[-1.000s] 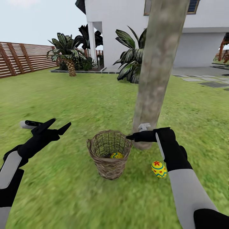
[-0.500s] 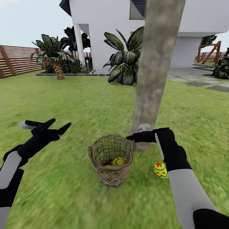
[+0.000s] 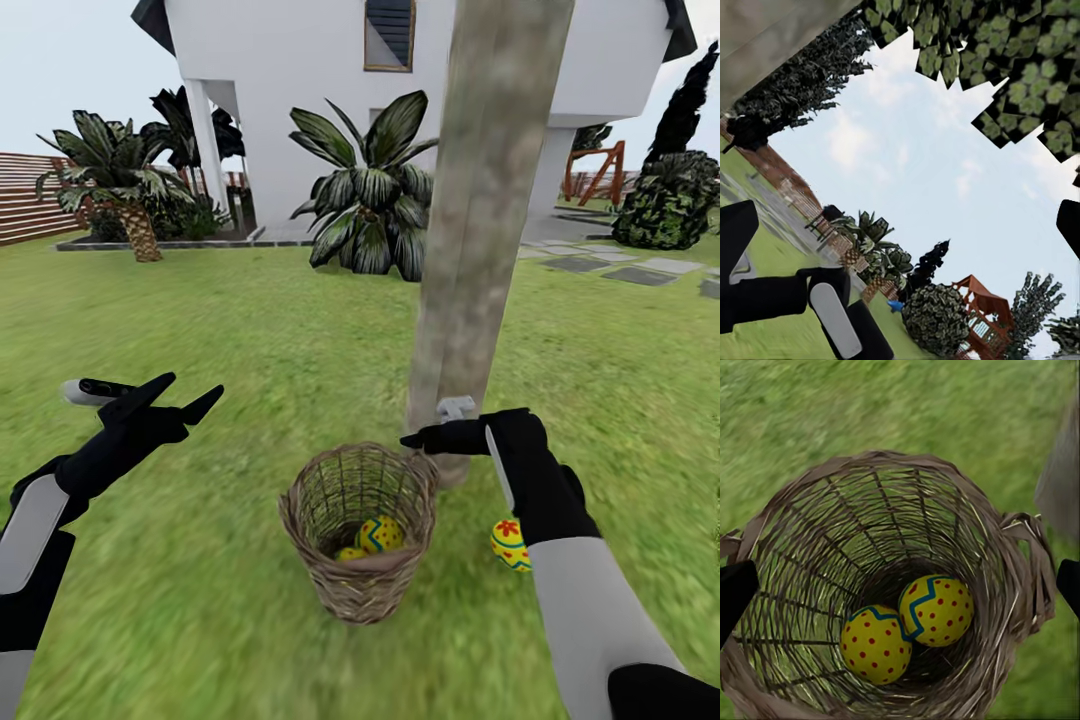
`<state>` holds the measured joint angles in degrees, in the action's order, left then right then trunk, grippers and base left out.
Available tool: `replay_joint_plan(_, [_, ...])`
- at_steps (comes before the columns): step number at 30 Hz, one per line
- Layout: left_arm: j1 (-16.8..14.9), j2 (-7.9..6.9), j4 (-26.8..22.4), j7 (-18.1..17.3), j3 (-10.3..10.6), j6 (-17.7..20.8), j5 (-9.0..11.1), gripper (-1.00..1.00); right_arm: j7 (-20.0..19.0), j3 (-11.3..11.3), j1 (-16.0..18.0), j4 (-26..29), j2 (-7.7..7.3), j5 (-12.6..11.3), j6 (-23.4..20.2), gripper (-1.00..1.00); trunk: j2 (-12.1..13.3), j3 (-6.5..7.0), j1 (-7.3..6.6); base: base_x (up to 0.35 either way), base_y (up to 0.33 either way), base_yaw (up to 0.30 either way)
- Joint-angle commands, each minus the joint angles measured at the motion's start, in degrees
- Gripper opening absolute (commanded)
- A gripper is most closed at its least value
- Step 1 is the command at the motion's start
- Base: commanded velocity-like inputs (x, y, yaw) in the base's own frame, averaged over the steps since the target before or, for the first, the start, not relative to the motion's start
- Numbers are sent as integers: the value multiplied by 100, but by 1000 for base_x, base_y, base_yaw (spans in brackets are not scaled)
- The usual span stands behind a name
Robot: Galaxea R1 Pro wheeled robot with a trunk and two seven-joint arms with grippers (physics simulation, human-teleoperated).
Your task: Take the three Easter eggs out of the wicker basket on the lawn in the garden, then place them on the lawn next to a single tree (choose any tree) so that all three eggs are next to the same tree and none are left in the basket.
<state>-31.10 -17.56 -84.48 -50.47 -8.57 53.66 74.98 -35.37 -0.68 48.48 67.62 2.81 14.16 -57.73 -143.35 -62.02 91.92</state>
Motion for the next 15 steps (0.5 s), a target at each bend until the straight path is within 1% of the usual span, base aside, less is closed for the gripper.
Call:
replay_joint_plan(1, [-1,0,2,-11,0,22,3,100,-21,-2,-18,-2,7,62,-19,100,-2,1,1,194,302,-224])
replay_joint_plan(6, [-1,3,12,16,27,26,-22,100,27,6,-56,-18,23,61,-19,100,-2,33,1,194,302,-224])
replay_joint_plan(8, [-1,-3,101,22,10,11,-33,100,29,7,-58,-5,25,55,-19,100,-2,40,1,182,302,-114])
replay_joint_plan(11, [-1,6,233,19,4,-13,-29,100,28,7,-62,0,26,49,-19,100,-2,43,1,185,283,-39])
replay_joint_plan(13, [0,17,299,14,3,-18,-34,100,24,10,-72,-11,30,45,-19,100,-2,44,1,106,138,-17])
replay_joint_plan(15, [-1,27,330,23,6,-31,-43,100,22,11,-110,-3,48,44,-19,100,-2,45,1,35,45,-132])
